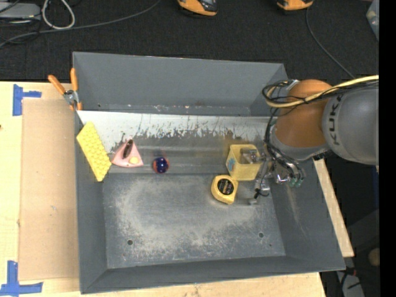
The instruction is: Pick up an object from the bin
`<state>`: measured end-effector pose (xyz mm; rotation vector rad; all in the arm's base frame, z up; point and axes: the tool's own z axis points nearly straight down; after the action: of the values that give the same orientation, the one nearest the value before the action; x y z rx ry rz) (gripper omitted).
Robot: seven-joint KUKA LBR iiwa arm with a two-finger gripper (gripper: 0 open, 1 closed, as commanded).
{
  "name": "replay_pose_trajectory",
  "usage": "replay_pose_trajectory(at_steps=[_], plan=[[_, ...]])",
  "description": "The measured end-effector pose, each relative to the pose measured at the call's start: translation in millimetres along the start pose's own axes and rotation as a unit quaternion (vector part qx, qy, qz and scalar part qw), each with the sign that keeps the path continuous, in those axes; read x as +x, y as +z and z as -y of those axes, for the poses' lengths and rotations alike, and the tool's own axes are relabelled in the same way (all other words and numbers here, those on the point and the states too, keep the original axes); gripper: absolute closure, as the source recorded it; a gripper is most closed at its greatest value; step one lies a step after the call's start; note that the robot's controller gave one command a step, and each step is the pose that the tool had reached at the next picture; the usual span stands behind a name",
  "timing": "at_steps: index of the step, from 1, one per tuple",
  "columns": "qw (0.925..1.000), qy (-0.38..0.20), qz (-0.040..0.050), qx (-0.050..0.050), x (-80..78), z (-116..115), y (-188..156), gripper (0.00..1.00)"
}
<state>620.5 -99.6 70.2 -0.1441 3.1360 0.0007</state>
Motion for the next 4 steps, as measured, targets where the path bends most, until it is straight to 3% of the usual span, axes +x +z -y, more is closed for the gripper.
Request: replay_pose_trajectory(at_steps=[1,2,3,4], plan=[[0.9825,-0.186,0.0018,0.001,2.8,5.2,-0.6,0.00],[0.9820,-0.189,0.0019,0.000,3.1,23.1,-18.3,0.00],[0.9404,-0.340,0.0036,0.000,-6.7,-88.9,-1.3,1.00],[0.9407,-0.339,0.0037,0.000,-6.6,-88.2,-1.4,1.00]])
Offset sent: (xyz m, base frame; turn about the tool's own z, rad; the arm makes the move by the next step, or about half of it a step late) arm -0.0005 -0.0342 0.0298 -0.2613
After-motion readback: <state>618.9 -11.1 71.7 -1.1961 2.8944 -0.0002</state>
